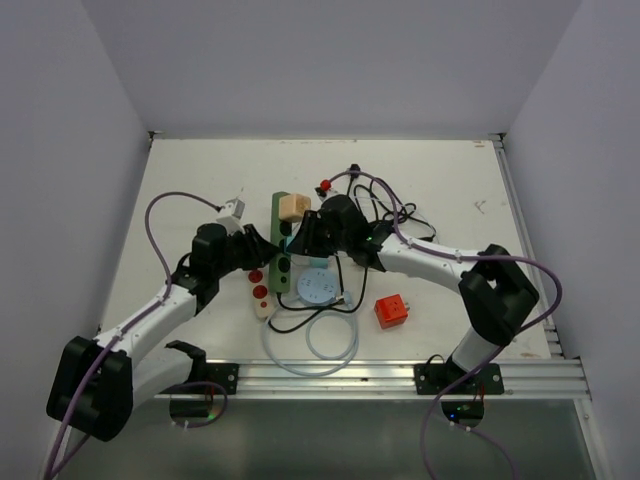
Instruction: Pull the plug off the socket
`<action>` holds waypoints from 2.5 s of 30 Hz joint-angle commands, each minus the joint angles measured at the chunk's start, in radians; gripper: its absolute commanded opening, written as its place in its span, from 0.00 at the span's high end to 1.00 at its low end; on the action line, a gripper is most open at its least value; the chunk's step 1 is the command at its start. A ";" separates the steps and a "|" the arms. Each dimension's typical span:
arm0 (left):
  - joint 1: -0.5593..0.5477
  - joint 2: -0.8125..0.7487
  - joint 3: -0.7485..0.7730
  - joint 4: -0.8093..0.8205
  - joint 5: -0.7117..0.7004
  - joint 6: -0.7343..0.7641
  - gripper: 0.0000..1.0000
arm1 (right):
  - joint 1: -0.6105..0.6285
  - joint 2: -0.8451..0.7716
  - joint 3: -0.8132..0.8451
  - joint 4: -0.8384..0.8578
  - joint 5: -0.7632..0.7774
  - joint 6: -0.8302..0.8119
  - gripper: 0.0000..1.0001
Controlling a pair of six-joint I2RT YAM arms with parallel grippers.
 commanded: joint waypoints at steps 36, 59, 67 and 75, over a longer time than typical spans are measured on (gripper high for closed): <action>-0.006 -0.125 -0.084 0.052 0.048 -0.104 0.26 | 0.001 -0.119 -0.057 0.065 0.015 -0.006 1.00; -0.006 -0.002 -0.202 0.210 -0.017 -0.259 0.17 | 0.060 -0.182 -0.247 0.372 0.039 0.046 1.00; -0.013 0.072 -0.219 0.247 -0.013 -0.270 0.25 | 0.099 -0.187 -0.265 0.479 0.038 0.066 1.00; -0.013 0.032 -0.153 0.152 -0.093 -0.209 0.78 | 0.138 -0.198 -0.276 0.449 0.059 0.028 1.00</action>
